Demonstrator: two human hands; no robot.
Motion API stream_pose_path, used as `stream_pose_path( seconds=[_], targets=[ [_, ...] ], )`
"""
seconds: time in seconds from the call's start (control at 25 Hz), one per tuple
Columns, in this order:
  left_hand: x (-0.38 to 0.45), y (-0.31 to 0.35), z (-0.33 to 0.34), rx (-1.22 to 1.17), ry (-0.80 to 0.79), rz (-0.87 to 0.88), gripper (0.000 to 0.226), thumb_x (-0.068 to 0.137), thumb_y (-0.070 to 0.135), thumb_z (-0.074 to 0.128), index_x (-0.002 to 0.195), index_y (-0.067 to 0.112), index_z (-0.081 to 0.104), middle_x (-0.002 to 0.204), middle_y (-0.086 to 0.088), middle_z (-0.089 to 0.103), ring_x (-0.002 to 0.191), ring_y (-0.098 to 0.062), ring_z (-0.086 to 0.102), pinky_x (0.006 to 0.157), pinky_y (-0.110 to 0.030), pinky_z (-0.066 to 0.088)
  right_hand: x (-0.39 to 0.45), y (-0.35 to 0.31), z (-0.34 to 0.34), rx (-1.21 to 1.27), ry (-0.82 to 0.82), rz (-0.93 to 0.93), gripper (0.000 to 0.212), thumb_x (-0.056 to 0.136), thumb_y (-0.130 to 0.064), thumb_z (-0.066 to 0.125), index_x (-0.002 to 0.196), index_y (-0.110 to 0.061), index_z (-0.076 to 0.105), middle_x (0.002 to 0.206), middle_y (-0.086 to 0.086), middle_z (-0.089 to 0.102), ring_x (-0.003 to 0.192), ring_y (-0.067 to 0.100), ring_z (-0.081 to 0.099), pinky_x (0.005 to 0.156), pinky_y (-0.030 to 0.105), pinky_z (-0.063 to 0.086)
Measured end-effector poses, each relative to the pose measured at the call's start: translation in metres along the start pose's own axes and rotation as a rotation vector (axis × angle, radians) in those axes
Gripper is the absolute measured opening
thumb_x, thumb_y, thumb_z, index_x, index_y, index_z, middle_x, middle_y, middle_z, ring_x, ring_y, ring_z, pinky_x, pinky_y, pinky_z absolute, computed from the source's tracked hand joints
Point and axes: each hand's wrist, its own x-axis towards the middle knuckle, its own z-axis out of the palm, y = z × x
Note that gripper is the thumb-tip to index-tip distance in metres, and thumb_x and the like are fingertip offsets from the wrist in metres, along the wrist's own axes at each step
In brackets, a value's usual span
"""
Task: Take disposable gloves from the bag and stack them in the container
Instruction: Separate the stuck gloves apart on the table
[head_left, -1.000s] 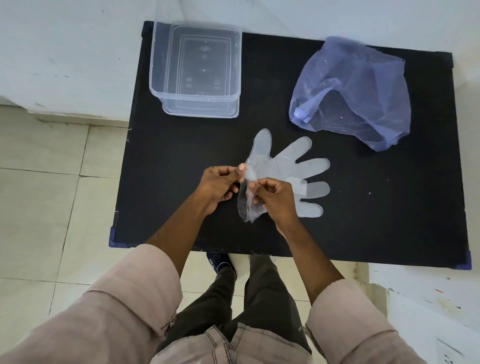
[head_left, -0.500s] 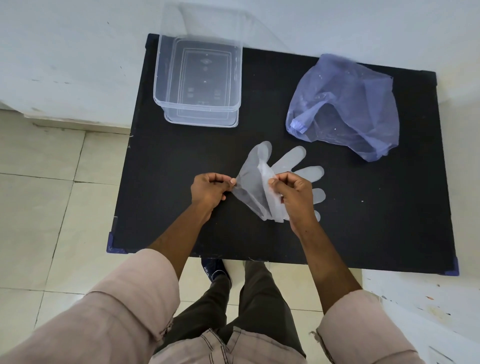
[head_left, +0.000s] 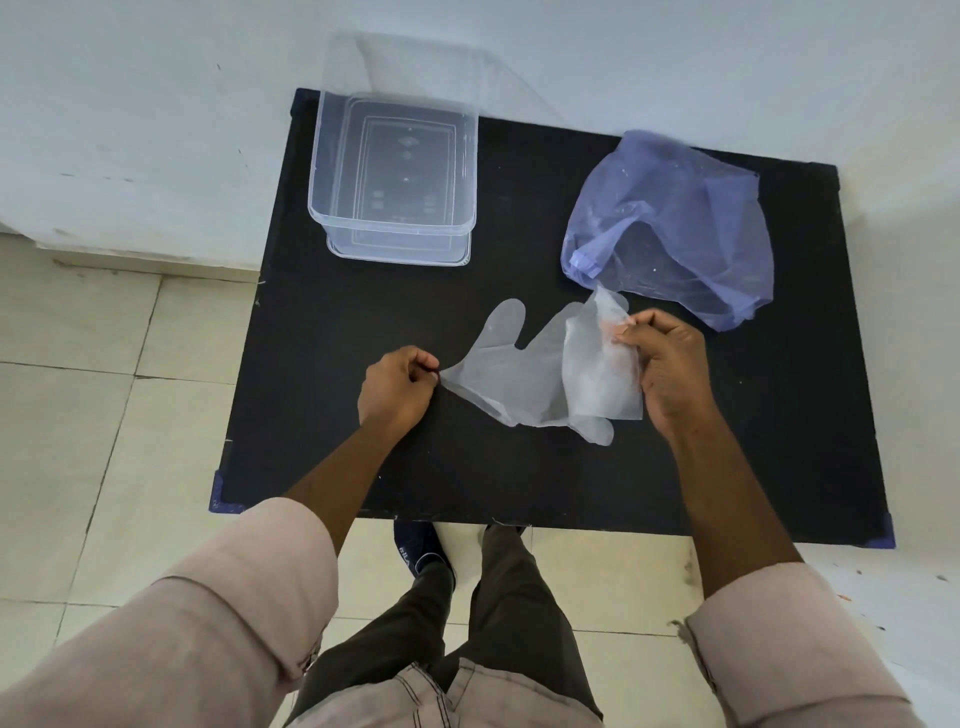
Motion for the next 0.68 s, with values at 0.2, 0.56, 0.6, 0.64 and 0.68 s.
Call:
stream_pose_path(
  seconds=[0.2, 0.56, 0.6, 0.64, 0.68],
  targets=[
    [-0.025, 0.045, -0.004, 0.083, 0.383, 0.524, 0.032, 0.084, 0.019, 0.056, 0.116, 0.016, 0.060, 0.120, -0.011, 0.056, 0.106, -0.026, 0.054, 0.087, -0.039, 0.044, -0.002, -0.002, 0.004, -0.025, -0.031, -0.026, 0.007, 0.080, -0.003, 0.058, 0.076, 0.001, 0.063, 0.075, 0.008, 0.058, 0.061, 0.006, 0.054, 0.060, 0.020, 0.048],
    [-0.049, 0.032, 0.057, 0.899, -0.334, 0.615, 0.057, 0.096, 0.042, 0.044, 0.147, 0.019, 0.035, 0.159, -0.007, 0.028, 0.146, -0.029, 0.026, 0.116, -0.052, 0.023, -0.002, -0.006, 0.003, -0.023, -0.084, 0.002, 0.011, 0.075, -0.006, 0.059, 0.066, -0.010, 0.062, 0.075, 0.012, 0.058, 0.074, 0.025, 0.052, 0.072, 0.036, 0.046],
    [-0.048, 0.035, 0.056, 0.915, -0.344, 0.608, 0.056, 0.096, 0.043, 0.044, 0.146, 0.019, 0.037, 0.159, -0.007, 0.029, 0.146, -0.029, 0.026, 0.116, -0.052, 0.024, -0.001, -0.009, 0.002, -0.025, -0.108, -0.007, 0.010, 0.073, -0.007, 0.060, 0.064, -0.011, 0.062, 0.075, 0.012, 0.058, 0.074, 0.025, 0.052, 0.073, 0.037, 0.046],
    [-0.046, 0.039, 0.053, 0.919, -0.361, 0.593, 0.055, 0.095, 0.043, 0.045, 0.145, 0.019, 0.040, 0.157, -0.007, 0.032, 0.144, -0.029, 0.029, 0.115, -0.052, 0.025, -0.001, -0.013, 0.002, -0.034, -0.136, -0.011, 0.010, 0.072, -0.009, 0.060, 0.063, -0.013, 0.063, 0.075, 0.012, 0.059, 0.076, 0.026, 0.053, 0.074, 0.038, 0.047],
    [-0.043, 0.045, 0.049, 0.886, -0.384, 0.567, 0.053, 0.094, 0.043, 0.047, 0.142, 0.020, 0.043, 0.154, -0.007, 0.037, 0.141, -0.029, 0.034, 0.113, -0.052, 0.027, -0.001, -0.017, 0.001, -0.046, -0.163, -0.005, 0.012, 0.072, -0.011, 0.060, 0.061, -0.015, 0.064, 0.075, 0.011, 0.061, 0.077, 0.026, 0.056, 0.076, 0.040, 0.049]
  ],
)
